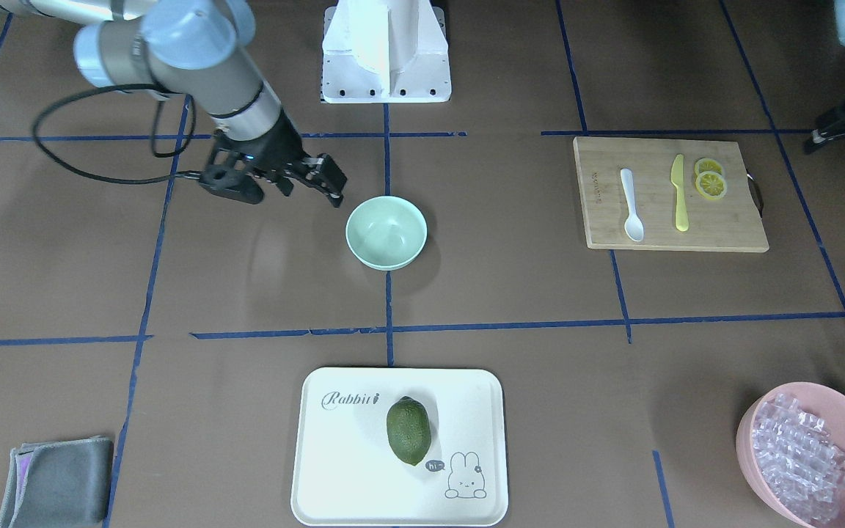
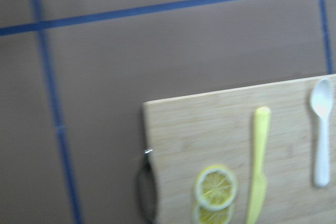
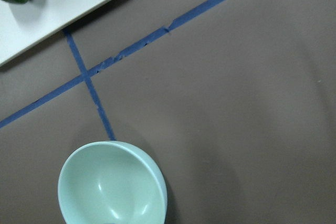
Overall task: Place spoon in bowl
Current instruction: 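Release the bowl and withdraw the right gripper while the left gripper reaches toward the spoon, then lower the left gripper onto the white spoon and grasp it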
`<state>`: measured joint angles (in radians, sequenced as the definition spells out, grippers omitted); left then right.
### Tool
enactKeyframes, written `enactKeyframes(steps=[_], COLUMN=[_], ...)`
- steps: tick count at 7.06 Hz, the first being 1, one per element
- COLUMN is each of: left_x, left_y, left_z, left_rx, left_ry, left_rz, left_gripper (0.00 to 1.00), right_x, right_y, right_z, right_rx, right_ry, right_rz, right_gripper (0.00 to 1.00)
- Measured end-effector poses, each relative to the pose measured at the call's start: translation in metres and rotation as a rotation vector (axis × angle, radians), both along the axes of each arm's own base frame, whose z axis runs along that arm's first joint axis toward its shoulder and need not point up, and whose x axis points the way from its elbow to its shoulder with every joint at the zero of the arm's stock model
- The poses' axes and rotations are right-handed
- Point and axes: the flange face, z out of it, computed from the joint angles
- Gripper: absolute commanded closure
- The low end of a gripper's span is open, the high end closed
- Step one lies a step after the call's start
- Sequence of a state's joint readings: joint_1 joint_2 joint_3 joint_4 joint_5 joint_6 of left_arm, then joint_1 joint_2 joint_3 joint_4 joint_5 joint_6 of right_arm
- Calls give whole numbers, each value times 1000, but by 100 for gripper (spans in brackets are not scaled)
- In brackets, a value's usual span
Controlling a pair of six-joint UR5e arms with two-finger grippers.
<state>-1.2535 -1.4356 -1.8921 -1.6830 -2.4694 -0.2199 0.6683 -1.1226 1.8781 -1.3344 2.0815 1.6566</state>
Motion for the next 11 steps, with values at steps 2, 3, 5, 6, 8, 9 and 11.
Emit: enactKeyframes(steps=[2,3,5,6,8,9,11], left_x=[97,137,203,222,246,253,256], left_y=[1,5,20,24,29,30,29], left_z=[-33,-47,-60,-61,-61,-57,-53], left_rx=[3,-26,-55,-51,-45,-46,-42], left_ry=[-36,-59,-104,-116,-127,-133,-146], left_rz=[-32,-70,-94,-88,-60,-51,-51], left_gripper=[0,0,0,1,7,10,30], right_x=[73,97,132,146,160,161,162], right_y=[-2,-1,-4,-4,-5,-5,-5], right_z=[49,74,115,131,150,154,157], right_rx=[54,91,140,160,182,183,183], right_ry=[34,64,123,148,178,184,188], right_rz=[-23,-39,-60,-72,-89,-93,-95], right_gripper=[0,0,0,0,0,0,0])
